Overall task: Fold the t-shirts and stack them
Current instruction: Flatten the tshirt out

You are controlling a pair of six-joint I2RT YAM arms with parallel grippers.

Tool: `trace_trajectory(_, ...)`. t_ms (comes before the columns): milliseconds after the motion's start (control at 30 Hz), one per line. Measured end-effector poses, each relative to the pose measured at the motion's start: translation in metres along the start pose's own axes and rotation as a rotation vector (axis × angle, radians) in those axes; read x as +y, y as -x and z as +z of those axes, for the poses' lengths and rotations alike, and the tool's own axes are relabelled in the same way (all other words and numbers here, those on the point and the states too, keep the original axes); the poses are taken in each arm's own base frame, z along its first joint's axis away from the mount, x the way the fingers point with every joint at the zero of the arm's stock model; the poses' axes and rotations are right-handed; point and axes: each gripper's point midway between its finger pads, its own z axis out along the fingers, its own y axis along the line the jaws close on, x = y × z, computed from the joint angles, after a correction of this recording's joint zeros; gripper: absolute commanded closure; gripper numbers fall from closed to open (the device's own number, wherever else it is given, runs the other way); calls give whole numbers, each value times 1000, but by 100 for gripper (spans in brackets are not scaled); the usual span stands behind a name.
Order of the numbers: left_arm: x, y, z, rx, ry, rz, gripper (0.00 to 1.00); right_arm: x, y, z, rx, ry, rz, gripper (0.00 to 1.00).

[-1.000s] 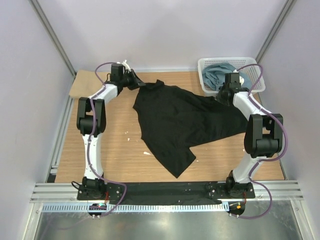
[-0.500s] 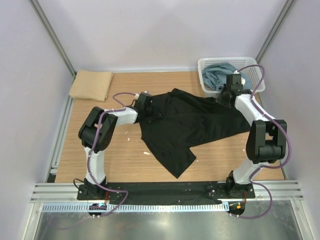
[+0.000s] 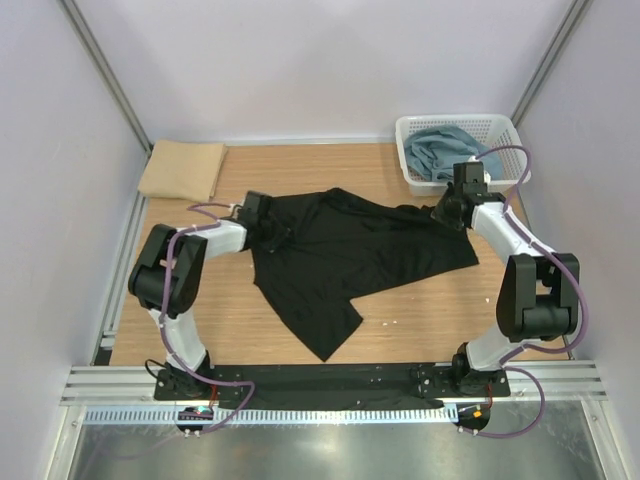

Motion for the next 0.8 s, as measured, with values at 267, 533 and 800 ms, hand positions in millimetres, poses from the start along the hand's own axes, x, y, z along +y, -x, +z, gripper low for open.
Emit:
trace_trajectory(267,92,49,-53,-1,199,-124,100,22,-49,-31,58,87,26,99)
trace_trajectory(533,137,38,-131,17,334,-56,100,66,-108,-109,105,273,-8,99)
trace_trajectory(800,9,114,-277,-367,-26,81,100,76,-92,-193,8,420,-13,99)
